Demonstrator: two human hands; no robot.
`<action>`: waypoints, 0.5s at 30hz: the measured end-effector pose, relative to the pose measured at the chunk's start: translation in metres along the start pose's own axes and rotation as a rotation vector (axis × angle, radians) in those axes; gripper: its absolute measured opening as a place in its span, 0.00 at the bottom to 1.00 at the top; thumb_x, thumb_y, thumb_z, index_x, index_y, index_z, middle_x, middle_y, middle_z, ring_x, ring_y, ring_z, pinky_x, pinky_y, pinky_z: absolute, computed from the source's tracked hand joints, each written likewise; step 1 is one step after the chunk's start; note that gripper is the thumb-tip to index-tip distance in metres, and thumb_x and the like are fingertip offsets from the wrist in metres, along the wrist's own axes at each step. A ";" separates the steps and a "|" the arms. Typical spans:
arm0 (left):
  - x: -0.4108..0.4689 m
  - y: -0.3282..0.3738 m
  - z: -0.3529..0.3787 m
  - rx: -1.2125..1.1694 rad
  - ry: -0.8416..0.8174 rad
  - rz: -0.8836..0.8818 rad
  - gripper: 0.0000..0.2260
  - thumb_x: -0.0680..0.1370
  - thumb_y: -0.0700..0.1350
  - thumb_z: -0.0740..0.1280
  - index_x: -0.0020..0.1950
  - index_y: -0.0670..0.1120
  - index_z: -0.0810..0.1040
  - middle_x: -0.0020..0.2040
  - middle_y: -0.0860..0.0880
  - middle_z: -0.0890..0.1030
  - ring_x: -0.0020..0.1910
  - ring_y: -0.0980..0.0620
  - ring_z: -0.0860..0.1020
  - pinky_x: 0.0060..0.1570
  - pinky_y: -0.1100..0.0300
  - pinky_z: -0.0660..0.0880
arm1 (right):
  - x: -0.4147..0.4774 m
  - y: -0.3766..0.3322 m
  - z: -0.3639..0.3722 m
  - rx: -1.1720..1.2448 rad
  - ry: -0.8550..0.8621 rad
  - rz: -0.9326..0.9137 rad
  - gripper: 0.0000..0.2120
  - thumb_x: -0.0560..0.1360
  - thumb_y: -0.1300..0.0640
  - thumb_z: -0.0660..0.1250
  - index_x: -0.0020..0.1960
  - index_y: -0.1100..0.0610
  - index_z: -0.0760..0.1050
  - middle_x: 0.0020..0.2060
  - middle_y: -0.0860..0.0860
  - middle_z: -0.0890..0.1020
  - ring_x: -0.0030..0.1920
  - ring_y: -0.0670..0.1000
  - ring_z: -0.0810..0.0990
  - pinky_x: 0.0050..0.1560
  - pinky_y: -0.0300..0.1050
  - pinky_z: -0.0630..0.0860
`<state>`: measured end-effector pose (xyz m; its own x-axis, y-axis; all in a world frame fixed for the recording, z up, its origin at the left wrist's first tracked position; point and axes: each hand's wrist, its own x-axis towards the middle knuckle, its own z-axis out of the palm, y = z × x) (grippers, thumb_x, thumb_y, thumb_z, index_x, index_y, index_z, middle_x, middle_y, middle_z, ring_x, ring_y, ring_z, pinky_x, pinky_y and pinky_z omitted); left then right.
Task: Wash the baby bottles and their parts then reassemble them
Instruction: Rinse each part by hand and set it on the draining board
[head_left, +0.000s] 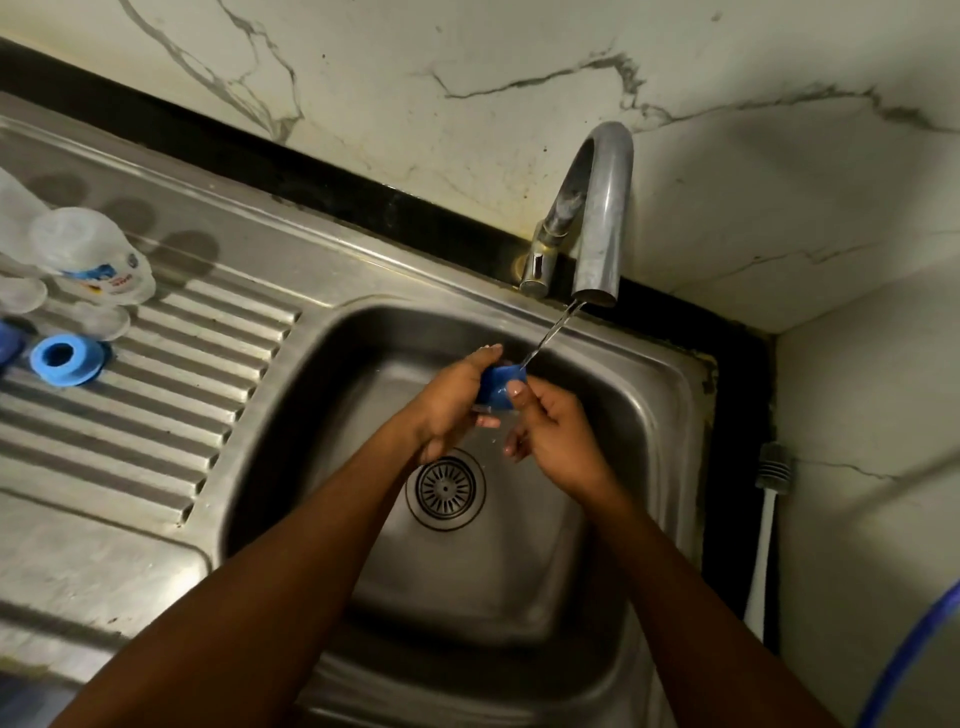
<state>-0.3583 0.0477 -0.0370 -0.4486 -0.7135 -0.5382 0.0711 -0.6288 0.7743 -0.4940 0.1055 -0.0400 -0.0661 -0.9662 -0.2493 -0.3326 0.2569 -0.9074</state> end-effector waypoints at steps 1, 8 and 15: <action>-0.002 0.000 0.000 -0.110 -0.057 0.018 0.16 0.85 0.48 0.57 0.66 0.40 0.76 0.53 0.42 0.82 0.49 0.49 0.80 0.48 0.56 0.77 | -0.002 -0.008 0.005 0.148 0.009 0.064 0.10 0.85 0.54 0.57 0.58 0.53 0.77 0.31 0.49 0.81 0.27 0.49 0.76 0.32 0.47 0.76; 0.001 -0.015 0.016 0.159 0.199 0.095 0.18 0.86 0.49 0.57 0.56 0.36 0.80 0.51 0.34 0.83 0.53 0.35 0.81 0.57 0.44 0.78 | 0.003 -0.014 0.010 0.119 0.139 0.159 0.18 0.85 0.46 0.55 0.56 0.57 0.77 0.36 0.52 0.83 0.26 0.50 0.78 0.29 0.45 0.76; 0.003 -0.005 0.029 0.230 0.051 0.373 0.09 0.82 0.42 0.66 0.61 0.45 0.81 0.56 0.47 0.83 0.56 0.55 0.81 0.56 0.66 0.76 | 0.025 -0.014 0.014 1.314 0.148 0.658 0.08 0.77 0.54 0.66 0.49 0.58 0.78 0.42 0.51 0.77 0.21 0.42 0.74 0.19 0.30 0.69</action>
<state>-0.3863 0.0576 -0.0329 -0.3852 -0.8964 -0.2191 0.0170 -0.2443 0.9696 -0.4779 0.0776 -0.0386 0.0162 -0.6428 -0.7659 0.8613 0.3980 -0.3158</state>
